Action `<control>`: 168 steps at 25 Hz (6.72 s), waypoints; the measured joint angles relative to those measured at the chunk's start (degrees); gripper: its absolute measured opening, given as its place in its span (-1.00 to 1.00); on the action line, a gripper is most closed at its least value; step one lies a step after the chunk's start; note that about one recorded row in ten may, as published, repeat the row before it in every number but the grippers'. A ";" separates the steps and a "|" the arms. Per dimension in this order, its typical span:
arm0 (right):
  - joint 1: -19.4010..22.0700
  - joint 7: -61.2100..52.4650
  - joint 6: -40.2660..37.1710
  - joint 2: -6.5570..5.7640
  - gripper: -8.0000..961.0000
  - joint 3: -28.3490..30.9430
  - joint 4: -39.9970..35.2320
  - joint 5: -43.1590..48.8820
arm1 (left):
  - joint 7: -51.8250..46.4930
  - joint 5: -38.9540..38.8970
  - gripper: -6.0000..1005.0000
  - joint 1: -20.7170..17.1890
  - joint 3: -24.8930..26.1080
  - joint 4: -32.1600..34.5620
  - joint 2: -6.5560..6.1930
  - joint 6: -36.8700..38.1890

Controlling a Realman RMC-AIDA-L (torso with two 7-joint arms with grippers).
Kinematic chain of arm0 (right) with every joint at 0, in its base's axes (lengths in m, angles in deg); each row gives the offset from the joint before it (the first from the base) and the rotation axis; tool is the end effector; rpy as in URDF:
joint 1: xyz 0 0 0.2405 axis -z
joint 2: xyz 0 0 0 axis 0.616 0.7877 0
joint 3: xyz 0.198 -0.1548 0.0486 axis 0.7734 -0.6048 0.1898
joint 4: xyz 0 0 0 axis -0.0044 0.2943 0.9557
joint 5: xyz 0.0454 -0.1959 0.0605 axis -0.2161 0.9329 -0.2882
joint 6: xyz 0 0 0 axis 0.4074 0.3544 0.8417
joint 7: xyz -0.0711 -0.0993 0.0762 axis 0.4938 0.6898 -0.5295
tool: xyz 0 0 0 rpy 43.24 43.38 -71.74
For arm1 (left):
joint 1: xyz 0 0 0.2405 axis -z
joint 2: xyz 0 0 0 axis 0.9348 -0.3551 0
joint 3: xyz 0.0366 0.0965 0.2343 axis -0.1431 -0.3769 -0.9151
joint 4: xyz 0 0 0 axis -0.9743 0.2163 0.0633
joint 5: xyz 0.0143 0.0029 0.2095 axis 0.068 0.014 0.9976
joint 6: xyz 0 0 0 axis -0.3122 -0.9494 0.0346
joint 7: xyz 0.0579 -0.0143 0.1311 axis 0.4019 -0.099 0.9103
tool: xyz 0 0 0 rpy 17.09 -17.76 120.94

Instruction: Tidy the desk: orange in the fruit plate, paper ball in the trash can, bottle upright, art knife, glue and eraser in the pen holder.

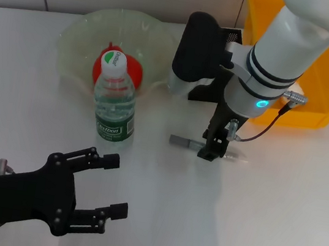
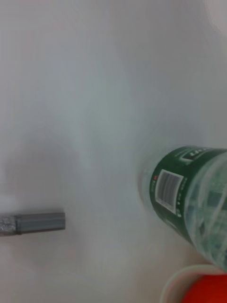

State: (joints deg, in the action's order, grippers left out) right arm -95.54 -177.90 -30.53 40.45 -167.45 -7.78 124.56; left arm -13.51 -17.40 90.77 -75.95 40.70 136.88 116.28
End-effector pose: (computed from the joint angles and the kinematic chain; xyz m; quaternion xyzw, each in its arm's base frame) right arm 0.1444 0.3935 -0.0743 -0.9435 0.1000 -0.3001 0.0983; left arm -0.2714 0.2449 -0.0372 -0.9217 -0.1176 -0.3652 0.0568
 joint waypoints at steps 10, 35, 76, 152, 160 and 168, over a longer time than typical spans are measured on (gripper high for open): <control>0.04 0.57 2.64 0.03 -0.12 -0.69 1.64 0.17 | -0.57 0.00 0.66 0.23 0.00 0.74 0.04 -0.32; -1.82 1.21 3.95 0.10 -0.55 -1.30 6.46 -0.07 | -1.31 0.00 0.66 0.40 0.00 1.85 -0.06 -0.45; 11.39 9.42 -9.94 -0.38 -0.72 -0.10 -47.52 17.90 | -1.10 0.00 0.66 0.12 1.01 3.51 -0.43 -0.43; 24.76 74.24 36.45 -0.43 -0.72 -2.05 -28.65 18.04 | -0.68 -0.10 0.66 -1.05 2.90 3.27 2.47 -3.31; 24.66 73.63 36.99 -0.42 -0.73 -3.00 -28.56 18.04 | -0.75 -0.18 0.66 -1.09 2.90 3.14 2.54 -3.35; 24.38 73.91 38.70 -0.56 -0.69 -3.84 -26.15 17.97 | -0.64 -0.32 0.66 -1.10 2.90 2.98 2.56 -3.43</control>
State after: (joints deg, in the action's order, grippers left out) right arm -71.16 -104.00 8.17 39.89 -171.29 -33.93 142.53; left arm -14.15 -17.72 89.67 -73.05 43.68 139.44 112.85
